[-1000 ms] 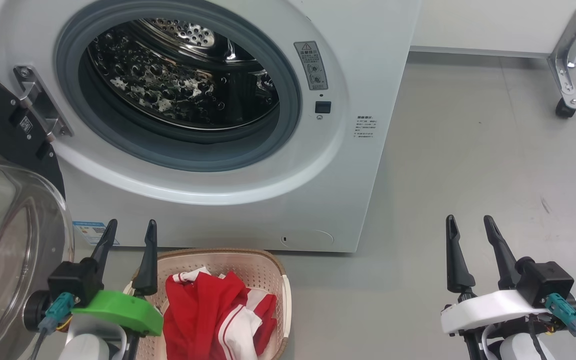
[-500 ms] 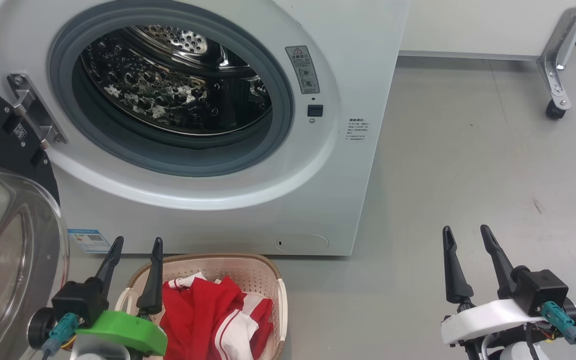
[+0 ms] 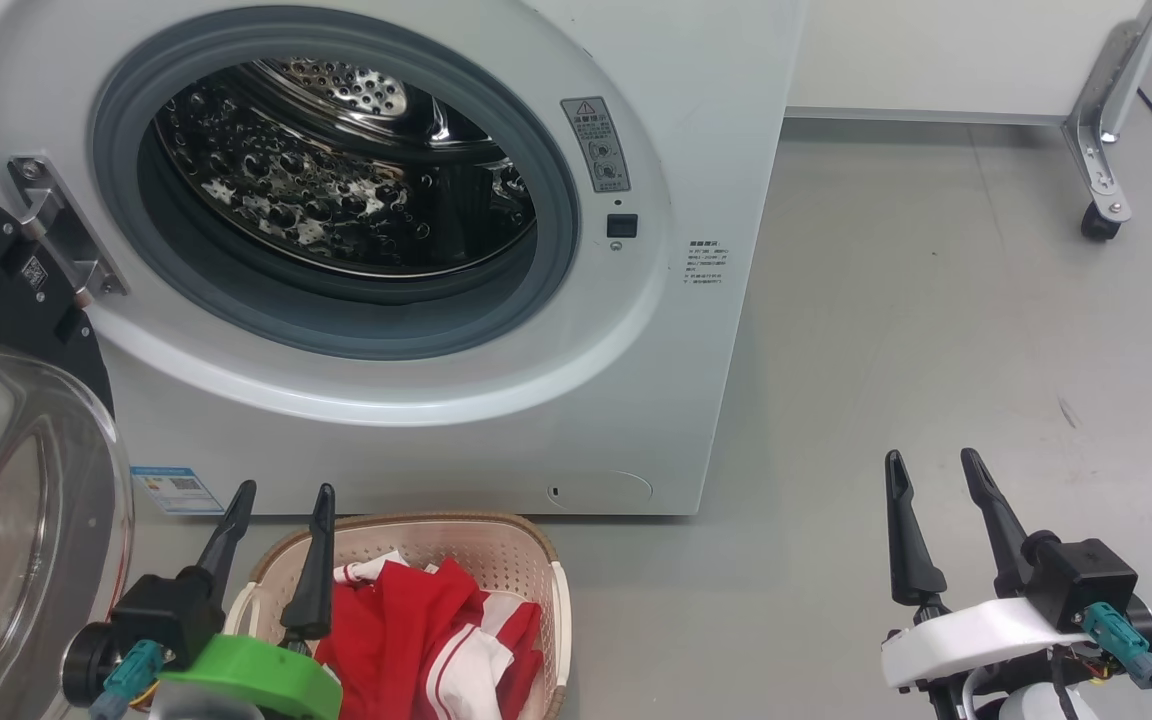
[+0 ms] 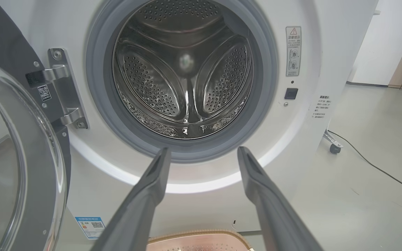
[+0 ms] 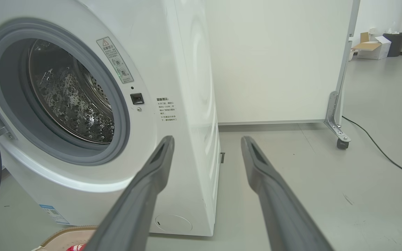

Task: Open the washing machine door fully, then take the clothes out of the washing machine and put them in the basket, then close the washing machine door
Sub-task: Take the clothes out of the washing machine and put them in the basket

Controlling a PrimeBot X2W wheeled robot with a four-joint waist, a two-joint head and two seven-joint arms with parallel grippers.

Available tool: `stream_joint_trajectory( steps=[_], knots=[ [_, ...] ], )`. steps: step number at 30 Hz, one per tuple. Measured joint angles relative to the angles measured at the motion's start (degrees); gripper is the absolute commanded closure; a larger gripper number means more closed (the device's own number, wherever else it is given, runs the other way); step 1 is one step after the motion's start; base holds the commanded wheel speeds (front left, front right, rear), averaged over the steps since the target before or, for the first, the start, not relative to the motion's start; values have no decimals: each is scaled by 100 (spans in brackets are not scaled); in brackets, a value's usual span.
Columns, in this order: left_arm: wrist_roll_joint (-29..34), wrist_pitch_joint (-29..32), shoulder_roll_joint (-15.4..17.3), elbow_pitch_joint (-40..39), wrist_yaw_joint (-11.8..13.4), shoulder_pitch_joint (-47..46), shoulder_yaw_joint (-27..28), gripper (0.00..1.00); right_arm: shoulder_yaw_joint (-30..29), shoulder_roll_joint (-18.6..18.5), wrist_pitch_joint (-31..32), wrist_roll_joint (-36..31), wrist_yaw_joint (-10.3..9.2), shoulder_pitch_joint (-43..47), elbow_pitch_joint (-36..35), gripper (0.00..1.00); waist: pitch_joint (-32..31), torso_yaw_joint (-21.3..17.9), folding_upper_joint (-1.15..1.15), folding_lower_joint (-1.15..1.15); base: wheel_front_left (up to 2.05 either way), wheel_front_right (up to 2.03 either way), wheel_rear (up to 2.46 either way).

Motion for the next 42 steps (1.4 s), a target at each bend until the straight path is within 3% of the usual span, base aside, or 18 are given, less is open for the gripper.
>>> stream_joint_trajectory(
  steps=[42],
  knots=[
    [-49,0,-2,-243,93,139,-52,0,-44,42,0,0,7,0,-31,0,32,15,0,0,-7,7,0]
  ],
)
